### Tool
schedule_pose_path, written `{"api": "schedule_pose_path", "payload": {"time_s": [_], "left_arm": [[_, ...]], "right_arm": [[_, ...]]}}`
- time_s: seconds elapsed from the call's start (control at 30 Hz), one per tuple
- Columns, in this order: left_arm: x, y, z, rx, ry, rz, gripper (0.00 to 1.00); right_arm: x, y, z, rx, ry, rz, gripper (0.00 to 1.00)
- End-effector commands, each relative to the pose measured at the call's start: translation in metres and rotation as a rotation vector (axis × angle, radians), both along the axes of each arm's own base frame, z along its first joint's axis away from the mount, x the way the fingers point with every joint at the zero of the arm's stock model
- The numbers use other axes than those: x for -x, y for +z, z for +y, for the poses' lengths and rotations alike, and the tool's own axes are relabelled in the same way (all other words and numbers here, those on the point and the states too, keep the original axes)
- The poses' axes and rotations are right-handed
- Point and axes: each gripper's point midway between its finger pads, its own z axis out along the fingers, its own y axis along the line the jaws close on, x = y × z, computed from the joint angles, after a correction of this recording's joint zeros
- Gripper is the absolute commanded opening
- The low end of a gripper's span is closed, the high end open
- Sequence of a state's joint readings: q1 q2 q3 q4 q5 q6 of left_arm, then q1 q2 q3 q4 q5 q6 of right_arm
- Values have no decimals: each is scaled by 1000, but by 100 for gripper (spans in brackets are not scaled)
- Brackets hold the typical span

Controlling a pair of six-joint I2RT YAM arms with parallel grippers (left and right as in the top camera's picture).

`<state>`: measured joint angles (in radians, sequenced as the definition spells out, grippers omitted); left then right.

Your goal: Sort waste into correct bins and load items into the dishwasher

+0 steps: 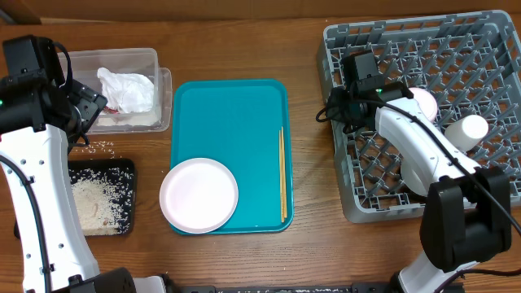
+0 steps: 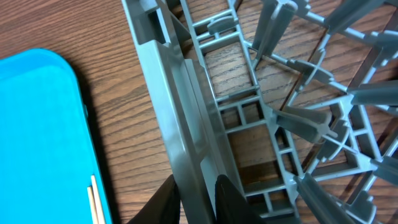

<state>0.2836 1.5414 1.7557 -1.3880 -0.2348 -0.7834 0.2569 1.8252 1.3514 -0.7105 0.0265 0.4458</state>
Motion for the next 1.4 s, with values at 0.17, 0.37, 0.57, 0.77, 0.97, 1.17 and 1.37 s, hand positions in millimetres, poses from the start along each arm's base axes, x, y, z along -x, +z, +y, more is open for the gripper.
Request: {"api": "schedule_pose_path", "payload": {"time_s": [0.17, 0.37, 0.57, 0.77, 0.97, 1.17, 1.37], "left_arm": [[-2, -1, 2, 3, 12, -2, 100], [-2, -1, 2, 3, 12, -2, 100], [-2, -1, 2, 3, 12, -2, 100], [-2, -1, 2, 3, 12, -2, 100], [-2, -1, 2, 3, 12, -2, 100], [-2, -1, 2, 3, 12, -2, 100], [-2, -1, 2, 3, 12, -2, 100]], "right_arm": [[-9, 2, -1, -41, -85, -28, 20], [-16, 6, 1, -57, -96, -59, 24], [-25, 20, 3, -61, -83, -91, 36], [-28, 59, 5, -43, -22, -122, 45], [-14, 102, 17, -101, 22, -153, 70], [16, 131, 76, -357, 305, -137, 100], [27, 132, 92, -426, 353, -102, 100]]}}
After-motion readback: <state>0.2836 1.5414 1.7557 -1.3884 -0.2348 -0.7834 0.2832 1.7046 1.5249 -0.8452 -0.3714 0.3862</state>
